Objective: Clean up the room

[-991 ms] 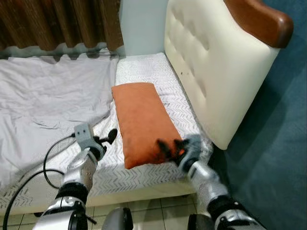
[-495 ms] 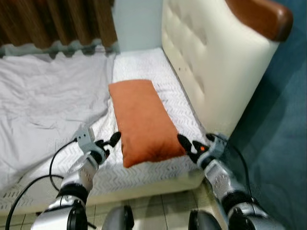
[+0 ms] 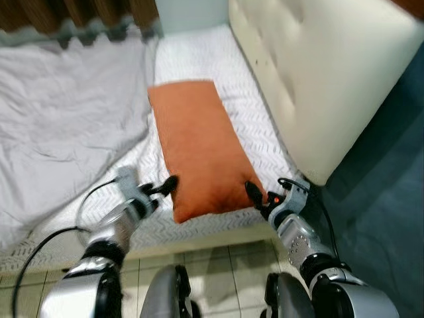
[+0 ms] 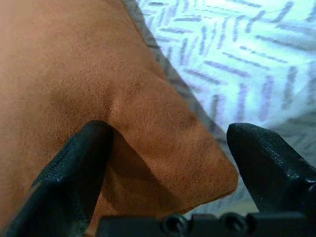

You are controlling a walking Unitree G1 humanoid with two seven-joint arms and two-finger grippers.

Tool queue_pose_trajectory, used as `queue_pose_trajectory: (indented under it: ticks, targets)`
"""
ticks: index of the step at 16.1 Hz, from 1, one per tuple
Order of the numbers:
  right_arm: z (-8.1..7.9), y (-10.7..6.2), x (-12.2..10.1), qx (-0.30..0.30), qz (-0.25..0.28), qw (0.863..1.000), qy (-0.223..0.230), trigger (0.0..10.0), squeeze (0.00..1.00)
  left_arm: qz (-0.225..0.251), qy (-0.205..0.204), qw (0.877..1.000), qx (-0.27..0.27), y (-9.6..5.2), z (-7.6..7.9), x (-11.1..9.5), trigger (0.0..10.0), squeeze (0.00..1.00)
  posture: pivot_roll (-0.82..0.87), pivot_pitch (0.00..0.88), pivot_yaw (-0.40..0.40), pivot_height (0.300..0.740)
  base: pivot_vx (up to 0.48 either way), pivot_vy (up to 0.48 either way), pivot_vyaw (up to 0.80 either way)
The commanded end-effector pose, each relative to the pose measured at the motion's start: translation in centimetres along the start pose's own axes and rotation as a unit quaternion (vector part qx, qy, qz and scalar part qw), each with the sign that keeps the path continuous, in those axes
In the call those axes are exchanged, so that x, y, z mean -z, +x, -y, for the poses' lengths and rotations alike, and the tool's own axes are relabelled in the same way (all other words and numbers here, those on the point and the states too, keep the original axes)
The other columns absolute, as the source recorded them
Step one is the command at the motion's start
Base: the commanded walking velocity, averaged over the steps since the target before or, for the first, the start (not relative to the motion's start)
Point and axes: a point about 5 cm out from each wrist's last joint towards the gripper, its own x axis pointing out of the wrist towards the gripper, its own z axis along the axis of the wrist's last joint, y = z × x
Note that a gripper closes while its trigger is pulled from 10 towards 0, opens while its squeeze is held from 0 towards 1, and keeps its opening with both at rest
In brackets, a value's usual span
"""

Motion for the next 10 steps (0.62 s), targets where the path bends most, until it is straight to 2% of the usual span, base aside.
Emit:
queue_pose_trajectory:
  ticks: [1,2,3,4,6,7,8,10]
  targets:
    - [-0.5,0.1,0.8,0.0,-0.019,1.0,-0.009,10.0,0.0,-0.023,0.0,1.0,0.009,0.1,0.3,0.9,10.0,0.0,0.07,0.298,0.063,0.615,0.0,0.0,0.0]
    - [-1.1,0.5,0.3,-0.002,-0.012,1.0,-0.017,10.0,0.0,-0.034,-0.011,0.999,0.025,0.7,1.5,1.6,10.0,0.0,0.07,0.322,0.066,0.615,0.0,0.0,0.0]
    - [-1.3,0.6,0.0,-0.003,-0.008,1.0,-0.018,10.0,0.0,-0.035,-0.018,0.999,0.034,1.0,2.0,1.7,10.0,0.0,0.06,0.333,0.066,0.615,0.0,0.0,0.0]
    - [-2.0,1.0,-0.2,-0.009,-0.005,1.0,-0.016,10.0,0.0,-0.045,-0.009,0.998,0.042,1.5,3.0,2.0,10.0,0.0,0.04,0.364,0.066,0.615,0.0,0.0,0.0]
    - [-2.5,1.1,-0.2,-0.014,-0.004,1.0,-0.014,10.0,0.0,-0.055,0.012,0.998,0.042,1.8,3.5,2.1,10.0,0.0,0.04,0.368,0.066,0.615,0.0,0.0,0.0]
    - [-3.1,1.2,0.0,-0.022,-0.006,1.0,-0.012,3.3,0.0,-0.055,0.012,0.998,0.036,1.8,3.4,2.2,10.0,1.0,0.03,0.381,0.07,0.615,0.0,0.0,0.0]
    - [-3.6,1.3,0.2,-0.029,-0.006,1.0,-0.002,0.0,0.0,-0.062,0.016,0.997,0.037,1.8,3.5,2.5,10.0,1.0,0.02,0.383,0.071,0.615,0.0,0.0,0.0]
    - [-3.9,1.4,0.3,-0.034,-0.005,0.999,0.012,0.0,0.0,-0.069,0.025,0.996,0.04,1.7,3.5,2.7,10.0,1.0,0.02,0.381,0.071,0.615,0.0,0.0,0.0]
